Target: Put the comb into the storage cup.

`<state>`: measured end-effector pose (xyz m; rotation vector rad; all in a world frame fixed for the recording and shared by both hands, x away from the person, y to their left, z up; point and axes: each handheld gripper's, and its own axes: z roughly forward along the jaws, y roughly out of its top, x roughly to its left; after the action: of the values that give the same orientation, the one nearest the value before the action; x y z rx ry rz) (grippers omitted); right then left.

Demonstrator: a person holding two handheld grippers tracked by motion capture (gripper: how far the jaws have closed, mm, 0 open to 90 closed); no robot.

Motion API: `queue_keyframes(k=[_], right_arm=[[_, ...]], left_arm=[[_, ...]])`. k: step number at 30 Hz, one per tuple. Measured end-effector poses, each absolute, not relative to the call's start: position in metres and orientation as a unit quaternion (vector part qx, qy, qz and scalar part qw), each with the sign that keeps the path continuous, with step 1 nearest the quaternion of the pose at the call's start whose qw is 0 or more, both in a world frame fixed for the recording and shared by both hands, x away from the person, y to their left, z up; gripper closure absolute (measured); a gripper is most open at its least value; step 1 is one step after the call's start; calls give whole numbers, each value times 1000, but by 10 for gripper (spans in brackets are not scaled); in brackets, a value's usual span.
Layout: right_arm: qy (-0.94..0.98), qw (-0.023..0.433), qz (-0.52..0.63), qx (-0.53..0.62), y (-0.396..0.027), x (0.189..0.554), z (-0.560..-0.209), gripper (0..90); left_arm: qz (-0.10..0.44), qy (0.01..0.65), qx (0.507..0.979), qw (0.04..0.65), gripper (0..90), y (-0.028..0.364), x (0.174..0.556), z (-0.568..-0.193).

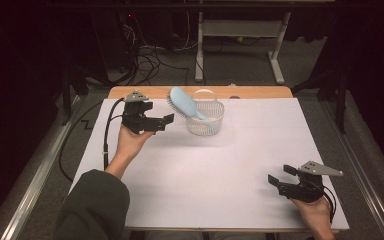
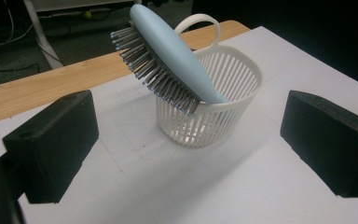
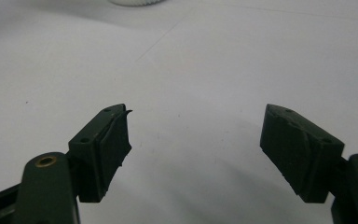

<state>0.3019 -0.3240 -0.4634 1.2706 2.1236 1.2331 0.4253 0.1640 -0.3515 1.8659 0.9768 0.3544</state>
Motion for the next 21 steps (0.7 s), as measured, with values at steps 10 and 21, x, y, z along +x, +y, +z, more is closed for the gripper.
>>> queue_keyframes(k=[10, 21], right_arm=[[754, 187, 439, 452, -325, 302, -463, 241], [753, 187, 439, 453, -325, 302, -463, 241]], left_arm=[[143, 398, 766, 485, 34, 169, 418, -353], [150, 389, 768, 486, 34, 170, 410, -349]])
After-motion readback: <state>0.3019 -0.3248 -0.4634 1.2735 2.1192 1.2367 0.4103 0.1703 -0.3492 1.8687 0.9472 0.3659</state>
